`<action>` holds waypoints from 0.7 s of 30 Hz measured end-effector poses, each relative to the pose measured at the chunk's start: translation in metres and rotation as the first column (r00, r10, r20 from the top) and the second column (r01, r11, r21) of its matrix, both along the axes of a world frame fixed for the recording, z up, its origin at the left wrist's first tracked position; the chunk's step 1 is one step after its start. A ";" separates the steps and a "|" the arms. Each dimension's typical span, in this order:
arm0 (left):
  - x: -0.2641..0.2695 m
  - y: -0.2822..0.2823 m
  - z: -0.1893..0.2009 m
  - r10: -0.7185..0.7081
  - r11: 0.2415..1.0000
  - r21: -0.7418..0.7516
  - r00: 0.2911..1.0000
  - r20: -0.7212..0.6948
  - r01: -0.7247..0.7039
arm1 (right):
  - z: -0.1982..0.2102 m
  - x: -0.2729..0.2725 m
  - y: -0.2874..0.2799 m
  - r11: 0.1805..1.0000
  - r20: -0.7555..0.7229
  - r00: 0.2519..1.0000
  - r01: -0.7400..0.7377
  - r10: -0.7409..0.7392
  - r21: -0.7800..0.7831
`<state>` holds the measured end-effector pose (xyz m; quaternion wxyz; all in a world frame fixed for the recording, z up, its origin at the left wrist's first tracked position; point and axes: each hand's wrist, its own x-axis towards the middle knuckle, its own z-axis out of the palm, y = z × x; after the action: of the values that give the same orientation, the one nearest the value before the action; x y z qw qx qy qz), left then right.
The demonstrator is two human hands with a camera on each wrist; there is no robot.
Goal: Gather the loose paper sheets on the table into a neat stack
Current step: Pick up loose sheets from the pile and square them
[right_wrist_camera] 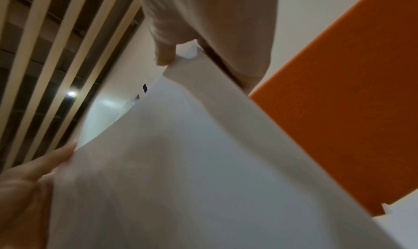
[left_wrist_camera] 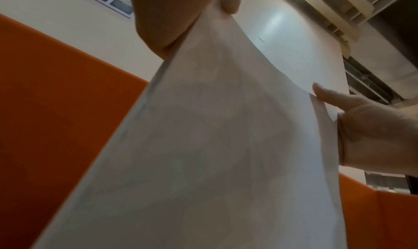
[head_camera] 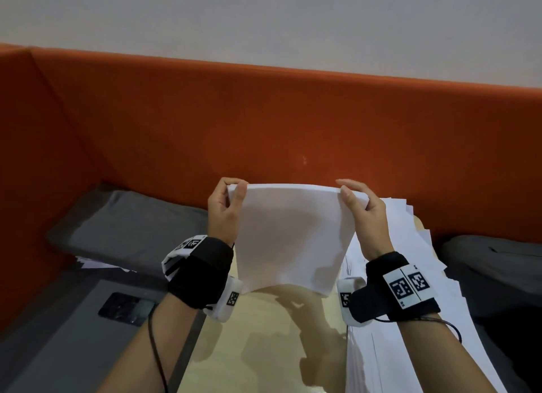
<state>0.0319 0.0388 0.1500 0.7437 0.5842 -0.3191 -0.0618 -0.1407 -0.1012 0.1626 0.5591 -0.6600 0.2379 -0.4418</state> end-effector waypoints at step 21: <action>-0.006 0.005 -0.029 0.035 0.999 0.022 0.998 0.045 -0.037 | -0.020 -0.001 -0.005 0.997 -0.048 0.999 0.015 -0.011 0.081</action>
<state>0.0259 0.0439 0.1207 0.7306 0.5996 -0.3242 -0.0392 -0.1415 -0.1062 0.1429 0.5768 -0.6454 0.2734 -0.4194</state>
